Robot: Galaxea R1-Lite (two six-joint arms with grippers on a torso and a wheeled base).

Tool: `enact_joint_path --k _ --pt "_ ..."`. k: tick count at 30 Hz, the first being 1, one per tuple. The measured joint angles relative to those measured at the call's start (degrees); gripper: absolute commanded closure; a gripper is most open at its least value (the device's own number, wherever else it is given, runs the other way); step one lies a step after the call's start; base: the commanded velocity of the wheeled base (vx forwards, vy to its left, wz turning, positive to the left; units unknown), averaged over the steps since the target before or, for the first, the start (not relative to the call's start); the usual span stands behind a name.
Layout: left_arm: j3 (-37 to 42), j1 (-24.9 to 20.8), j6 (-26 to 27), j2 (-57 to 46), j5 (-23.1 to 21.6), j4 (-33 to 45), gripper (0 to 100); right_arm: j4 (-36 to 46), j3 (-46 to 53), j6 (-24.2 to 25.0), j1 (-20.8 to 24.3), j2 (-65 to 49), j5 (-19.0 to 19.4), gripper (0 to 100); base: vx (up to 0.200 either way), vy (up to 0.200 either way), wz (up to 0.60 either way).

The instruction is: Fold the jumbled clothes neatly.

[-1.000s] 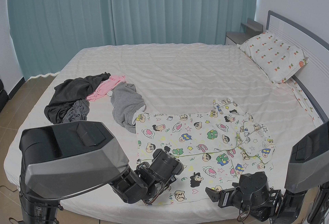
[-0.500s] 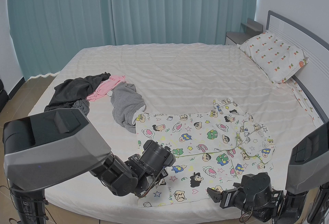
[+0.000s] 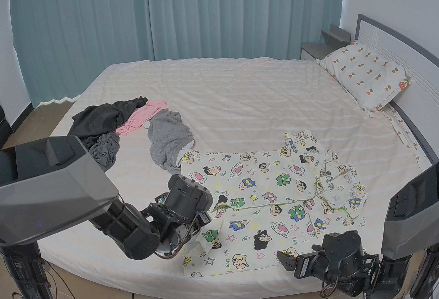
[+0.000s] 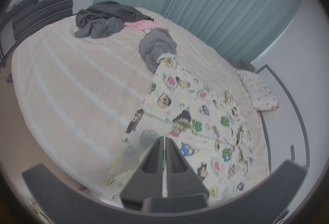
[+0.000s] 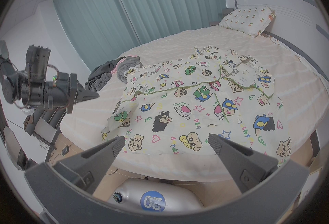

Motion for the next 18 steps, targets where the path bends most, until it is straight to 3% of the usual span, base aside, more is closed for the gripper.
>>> enact_joint_path --k 1,2,9,18 --pt "0.5 0.05 0.02 0.22 -0.39 -0.15 100 -0.02 0.0 0.0 0.0 0.0 0.0 0 0.0 0.0 0.0" --pt "1.07 0.13 0.05 0.68 -0.8 -0.2 0 -0.02 -0.04 0.0 0.0 0.02 -0.02 0 0.0 0.0 0.0" --pt "2.1 0.13 -0.3 2.74 -4.11 -0.5 0 0.02 -0.01 0.02 0.02 0.13 -0.02 0 0.0 0.0 0.0" --pt "1.08 -1.17 -2.68 4.27 -4.44 -0.72 0 0.0 0.0 0.11 0.0 0.77 0.0 0 0.0 0.0 0.0"
